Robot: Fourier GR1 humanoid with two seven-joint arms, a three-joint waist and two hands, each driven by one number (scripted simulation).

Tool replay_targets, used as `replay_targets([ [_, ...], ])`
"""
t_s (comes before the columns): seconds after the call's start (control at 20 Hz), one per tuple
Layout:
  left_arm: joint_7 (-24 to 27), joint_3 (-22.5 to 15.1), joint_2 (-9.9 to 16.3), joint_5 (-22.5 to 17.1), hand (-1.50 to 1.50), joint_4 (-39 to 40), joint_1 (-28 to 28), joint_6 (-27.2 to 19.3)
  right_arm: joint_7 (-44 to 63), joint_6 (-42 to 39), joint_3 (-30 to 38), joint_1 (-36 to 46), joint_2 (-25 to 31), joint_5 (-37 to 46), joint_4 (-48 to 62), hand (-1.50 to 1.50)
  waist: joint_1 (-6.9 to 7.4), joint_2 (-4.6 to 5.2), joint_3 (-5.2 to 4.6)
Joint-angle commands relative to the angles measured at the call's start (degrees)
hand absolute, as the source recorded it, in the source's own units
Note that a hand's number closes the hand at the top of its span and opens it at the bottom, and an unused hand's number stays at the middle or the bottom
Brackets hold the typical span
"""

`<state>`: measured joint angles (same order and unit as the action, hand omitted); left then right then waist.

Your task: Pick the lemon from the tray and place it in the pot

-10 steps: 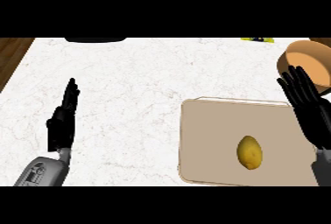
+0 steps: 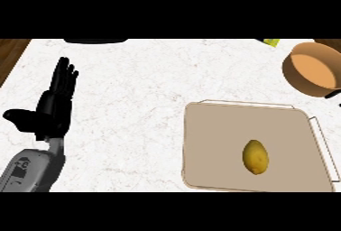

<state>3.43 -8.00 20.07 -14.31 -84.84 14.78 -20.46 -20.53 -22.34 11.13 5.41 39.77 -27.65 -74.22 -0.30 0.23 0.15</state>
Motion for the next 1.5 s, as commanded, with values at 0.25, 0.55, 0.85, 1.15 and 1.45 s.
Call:
replay_targets([
  [0.25, -3.2, 0.9, -0.1, -2.9, 0.0, -5.3, -1.0, 2.8, -36.2, -2.5, -0.6, -6.3, 0.3, 21.0, 11.6, -1.5, 1.03, -0.21, 0.03],
  [0.55, -4.4, 4.7, 1.0, -4.3, 0.0, 0.0, 3.6, 4.9, -30.8, 0.1, -3.8, -7.0, 7.8, 27.7, 6.8, -1.5, 0.01, -0.17, -0.15],
  [0.85, -3.4, 5.6, 1.6, -4.4, 0.0, -1.8, 0.2, 7.8, -19.0, 0.9, -8.1, -8.3, 9.4, 32.3, -4.4, -1.5, 0.19, -0.3, -0.21],
  [1.15, -2.2, 3.8, -2.6, -1.2, 0.0, -1.7, -0.1, 5.3, -3.7, -0.5, -10.1, -10.7, 8.0, 33.5, -19.2, -1.5, -0.17, -0.37, -0.22],
  [1.45, -2.8, 6.1, -1.4, -2.2, 0.0, -4.6, -2.6, 9.1, 4.0, -0.6, -14.7, -10.0, 1.2, 38.8, -19.4, -1.5, 0.49, -0.32, -0.17],
])
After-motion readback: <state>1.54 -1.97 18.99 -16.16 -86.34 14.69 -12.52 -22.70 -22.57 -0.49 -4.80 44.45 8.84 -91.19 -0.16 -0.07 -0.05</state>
